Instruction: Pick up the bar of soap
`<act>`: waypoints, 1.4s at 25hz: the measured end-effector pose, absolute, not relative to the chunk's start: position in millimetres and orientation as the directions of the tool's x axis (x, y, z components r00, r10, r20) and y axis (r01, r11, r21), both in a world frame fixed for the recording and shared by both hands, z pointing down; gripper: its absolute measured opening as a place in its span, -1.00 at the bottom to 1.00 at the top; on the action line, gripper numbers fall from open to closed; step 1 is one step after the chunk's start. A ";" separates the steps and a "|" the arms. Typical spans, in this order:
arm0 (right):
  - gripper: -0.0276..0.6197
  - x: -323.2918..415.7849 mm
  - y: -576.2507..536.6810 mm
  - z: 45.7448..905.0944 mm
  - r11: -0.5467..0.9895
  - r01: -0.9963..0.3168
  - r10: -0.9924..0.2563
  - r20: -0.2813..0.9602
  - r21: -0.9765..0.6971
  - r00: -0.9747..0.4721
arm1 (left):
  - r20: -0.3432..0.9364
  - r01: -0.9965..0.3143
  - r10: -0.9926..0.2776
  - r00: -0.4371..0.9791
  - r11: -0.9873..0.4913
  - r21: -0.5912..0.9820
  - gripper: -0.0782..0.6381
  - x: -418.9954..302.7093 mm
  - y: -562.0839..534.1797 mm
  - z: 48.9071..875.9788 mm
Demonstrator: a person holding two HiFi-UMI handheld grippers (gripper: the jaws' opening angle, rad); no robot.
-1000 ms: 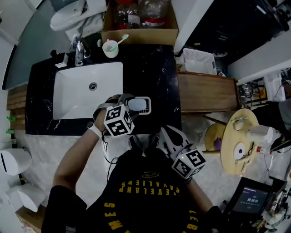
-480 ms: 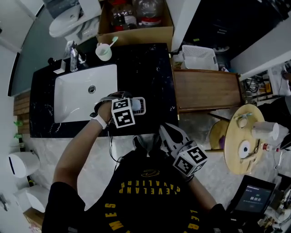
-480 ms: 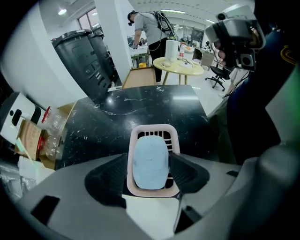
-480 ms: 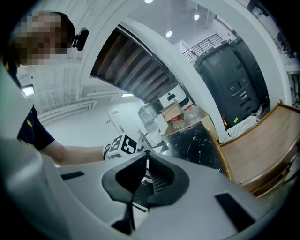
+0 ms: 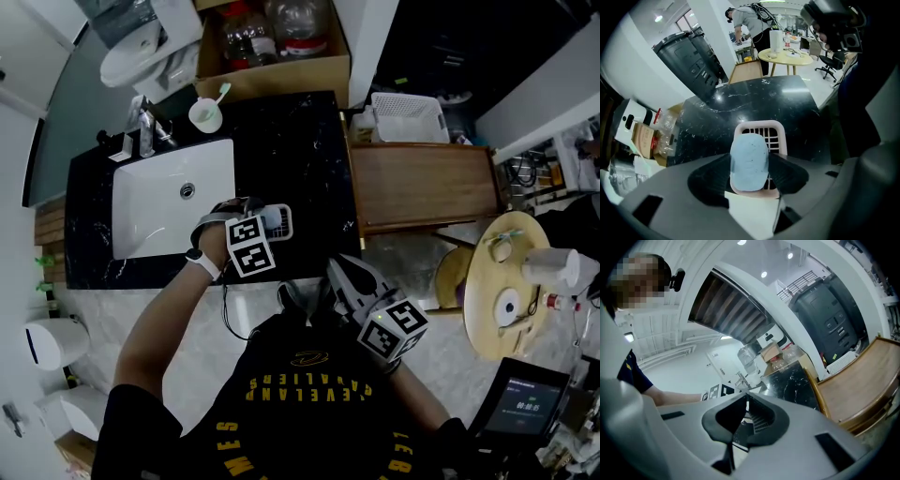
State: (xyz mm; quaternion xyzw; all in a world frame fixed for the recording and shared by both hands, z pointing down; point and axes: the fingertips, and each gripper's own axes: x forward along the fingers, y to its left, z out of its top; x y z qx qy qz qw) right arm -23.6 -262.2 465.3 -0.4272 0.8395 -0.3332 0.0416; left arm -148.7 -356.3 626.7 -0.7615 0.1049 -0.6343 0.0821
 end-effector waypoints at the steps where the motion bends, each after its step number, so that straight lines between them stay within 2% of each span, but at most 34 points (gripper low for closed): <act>1: -0.83 -23.1 -262.6 465.3 0.414 -0.688 -0.743 0.215 -0.596 -0.634 | 0.945 -0.064 -0.274 0.176 -0.961 -0.267 -0.03 -148.7 -356.5 626.4; 10: -0.83 -26.3 -265.4 463.2 0.438 -0.673 -0.723 0.212 -0.596 -0.657 | 0.923 -0.154 -0.316 0.218 -0.945 -0.287 -0.04 -153.5 -359.9 620.9; 17: -0.83 -33.6 -267.2 462.7 0.453 -0.667 -0.709 0.214 -0.592 -0.672 | 0.807 -0.425 -0.459 0.371 -0.857 -0.291 -0.04 -163.6 -367.9 568.4; 21: -0.83 -38.7 -269.7 459.0 0.466 -0.667 -0.702 0.216 -0.582 -0.679 | 0.692 -0.588 -0.534 0.485 -0.785 -0.194 -0.04 -166.1 -365.7 523.7; 26: -0.83 -47.5 -275.1 454.1 0.491 -0.671 -0.692 0.220 -0.556 -0.688 | 0.543 -0.680 -0.595 0.593 -0.731 -0.059 -0.04 -166.9 -357.4 473.3; 30: -0.83 -54.3 -280.1 446.2 0.524 -0.675 -0.681 0.220 -0.520 -0.698 | 0.393 -0.716 -0.629 0.671 -0.688 0.122 -0.04 -167.1 -349.7 437.6; 35: -0.83 -62.0 -284.7 429.6 0.580 -0.682 -0.672 0.212 -0.445 -0.710 | 0.238 -0.690 -0.651 0.721 -0.639 0.340 -0.04 -164.9 -338.1 405.9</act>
